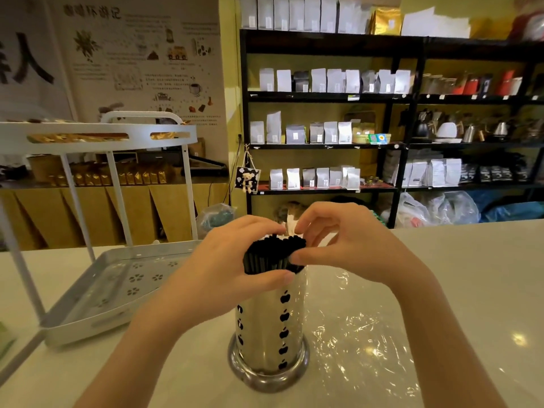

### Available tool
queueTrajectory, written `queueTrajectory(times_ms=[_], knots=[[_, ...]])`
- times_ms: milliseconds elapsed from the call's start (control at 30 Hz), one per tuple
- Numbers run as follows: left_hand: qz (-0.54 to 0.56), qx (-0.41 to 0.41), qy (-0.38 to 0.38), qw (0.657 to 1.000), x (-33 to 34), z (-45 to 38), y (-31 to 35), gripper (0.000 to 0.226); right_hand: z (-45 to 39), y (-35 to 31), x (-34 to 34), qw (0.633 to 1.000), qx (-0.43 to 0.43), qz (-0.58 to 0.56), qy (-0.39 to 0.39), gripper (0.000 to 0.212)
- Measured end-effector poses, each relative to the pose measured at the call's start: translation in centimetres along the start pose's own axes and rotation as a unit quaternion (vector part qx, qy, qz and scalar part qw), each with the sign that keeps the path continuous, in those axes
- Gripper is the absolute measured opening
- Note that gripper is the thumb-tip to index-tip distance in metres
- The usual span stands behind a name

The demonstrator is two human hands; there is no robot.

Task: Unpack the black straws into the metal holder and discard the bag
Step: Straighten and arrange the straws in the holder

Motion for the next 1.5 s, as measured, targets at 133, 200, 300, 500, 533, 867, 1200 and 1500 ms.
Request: queueTrajectory(times_ms=[133, 200, 300, 500, 533, 867, 1200, 1500], knots=[[0.019, -0.028, 0.031, 0.999, 0.1, -1.0, -0.2, 0.042, -0.3, -0.2, -0.1, 1.000, -0.018, 0.008, 0.020, 0.016], [0.032, -0.041, 0.047, 0.998, -0.3, -1.4, -0.6, 0.044, -0.3, -0.3, 0.0, 1.000, -0.016, -0.001, 0.014, 0.014], [0.069, -0.056, 0.048, 0.995, -0.5, -1.5, -0.7, 0.057, -0.1, -0.7, -0.1, 0.999, -0.020, -0.034, 0.024, 0.014], [0.125, -0.058, 0.032, 0.990, -0.6, -0.9, -0.2, 0.045, -0.1, -1.8, -2.4, 0.976, -0.064, -0.119, 0.168, 0.012], [0.131, -0.062, 0.030, 0.989, -0.5, -0.8, -0.3, 0.041, -0.3, -2.2, -3.1, 0.970, -0.073, -0.125, 0.193, 0.010], [0.127, 0.060, 0.134, 0.981, -3.2, 0.9, 3.9, 0.026, -0.3, -7.3, -12.1, 0.870, -0.162, -0.256, 0.390, 0.007], [0.269, -0.040, 0.332, 0.903, -7.7, 2.6, -1.8, 0.019, 1.8, 3.4, -2.0, 0.854, 0.120, -0.380, 0.335, 0.006], [0.223, 0.002, 0.448, 0.866, -8.2, 3.5, -0.4, 0.037, 2.3, 2.9, 3.2, 0.958, 0.064, -0.210, 0.182, 0.018]])
Point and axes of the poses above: each hand's wrist, its own z-axis away from the middle knuckle, its own x-axis out of the palm, y = z × x, the point moved 6 cm from there along -z, towards the middle knuckle, and after that the axes turned 6 degrees about -x, right-handed, at the moved point
